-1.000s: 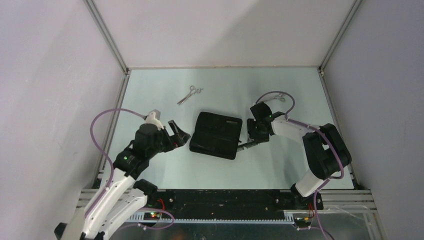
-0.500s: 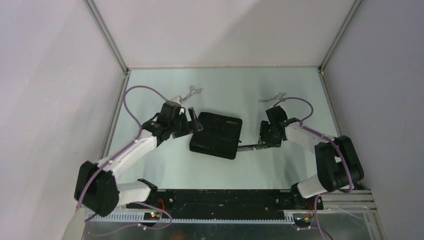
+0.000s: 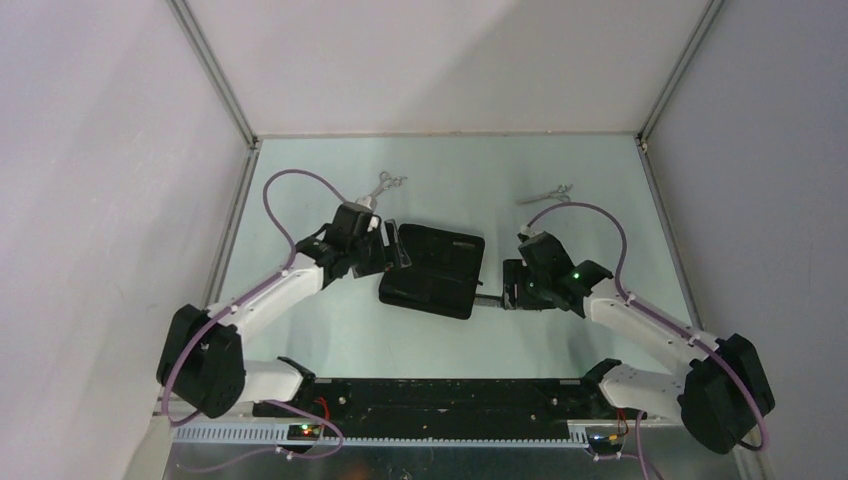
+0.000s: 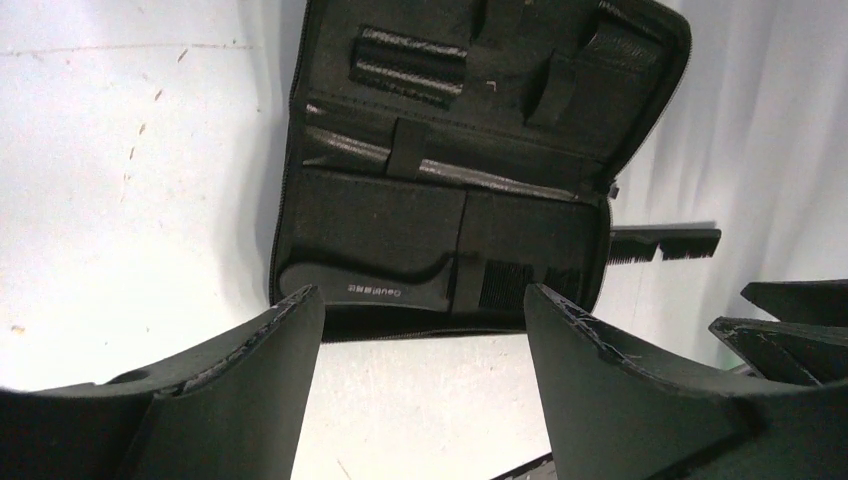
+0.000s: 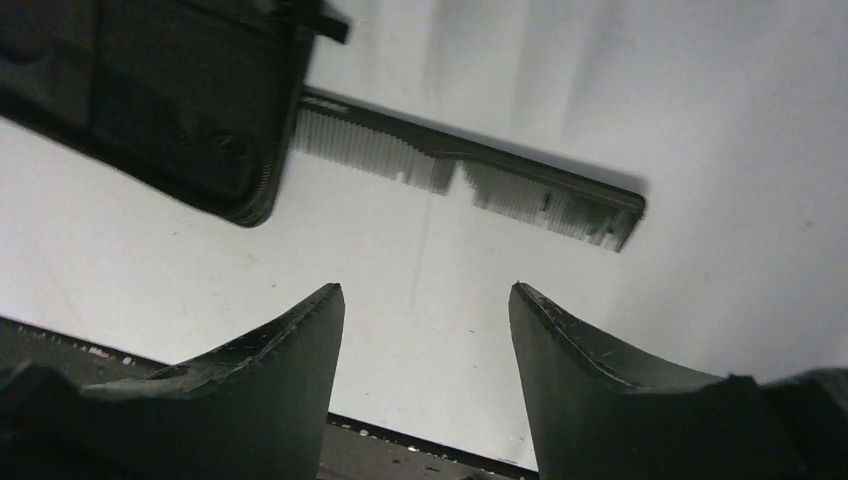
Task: Sort the hair-cutting tools
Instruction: Adjust the hairdressing tool bag at the center of the board.
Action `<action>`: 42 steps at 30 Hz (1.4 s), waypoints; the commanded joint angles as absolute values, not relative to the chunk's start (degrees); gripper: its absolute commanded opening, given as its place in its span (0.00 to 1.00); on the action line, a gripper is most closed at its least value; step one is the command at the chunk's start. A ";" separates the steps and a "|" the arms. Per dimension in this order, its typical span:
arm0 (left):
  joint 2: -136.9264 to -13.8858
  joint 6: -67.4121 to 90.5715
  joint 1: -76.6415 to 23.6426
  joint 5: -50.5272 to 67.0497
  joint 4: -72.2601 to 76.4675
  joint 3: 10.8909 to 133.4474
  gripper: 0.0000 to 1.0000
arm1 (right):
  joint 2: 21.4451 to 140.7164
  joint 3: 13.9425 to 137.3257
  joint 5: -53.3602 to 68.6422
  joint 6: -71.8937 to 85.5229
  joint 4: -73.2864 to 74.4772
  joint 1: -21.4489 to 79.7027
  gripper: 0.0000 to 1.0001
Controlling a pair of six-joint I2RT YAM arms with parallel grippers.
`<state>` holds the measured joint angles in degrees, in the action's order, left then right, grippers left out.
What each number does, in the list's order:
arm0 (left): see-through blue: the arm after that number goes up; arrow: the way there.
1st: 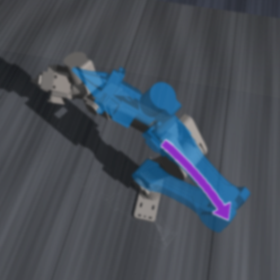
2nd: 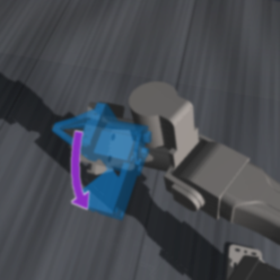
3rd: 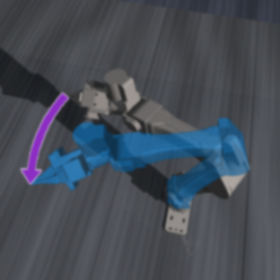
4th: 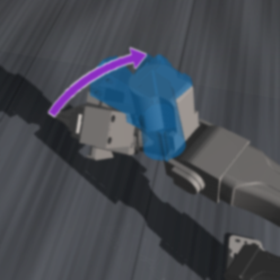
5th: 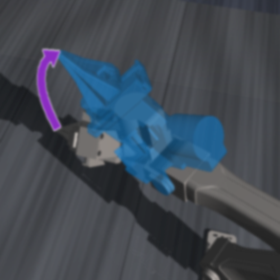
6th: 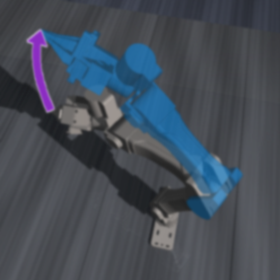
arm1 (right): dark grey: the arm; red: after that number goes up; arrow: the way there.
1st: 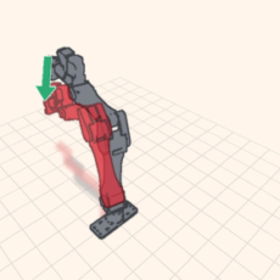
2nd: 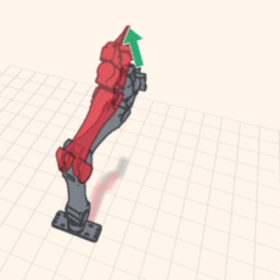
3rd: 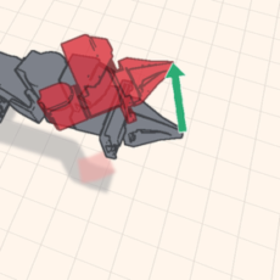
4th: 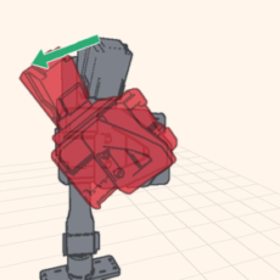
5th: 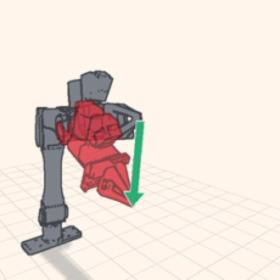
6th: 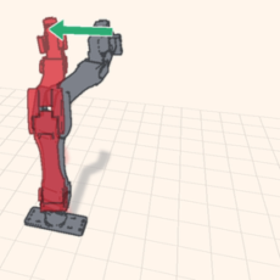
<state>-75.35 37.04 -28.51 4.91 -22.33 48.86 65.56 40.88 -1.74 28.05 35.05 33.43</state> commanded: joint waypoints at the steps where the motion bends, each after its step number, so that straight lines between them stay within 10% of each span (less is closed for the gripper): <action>1: -69.36 36.48 -28.92 2.56 -22.13 47.12 0.80 | 65.85 42.18 -0.76 24.28 29.28 36.80 0.63; 18: -41.34 24.49 -26.11 -12.39 -30.63 42.29 0.90 | 90.73 53.43 2.91 28.56 18.04 38.00 0.47; 34: -42.51 12.12 -20.60 -25.41 -22.21 40.92 0.91 | 97.04 62.93 5.52 26.36 18.90 37.98 0.03; 42: -44.89 11.46 -18.58 -25.51 -22.07 40.54 0.90 | 104.56 71.00 6.40 24.86 18.19 35.18 0.00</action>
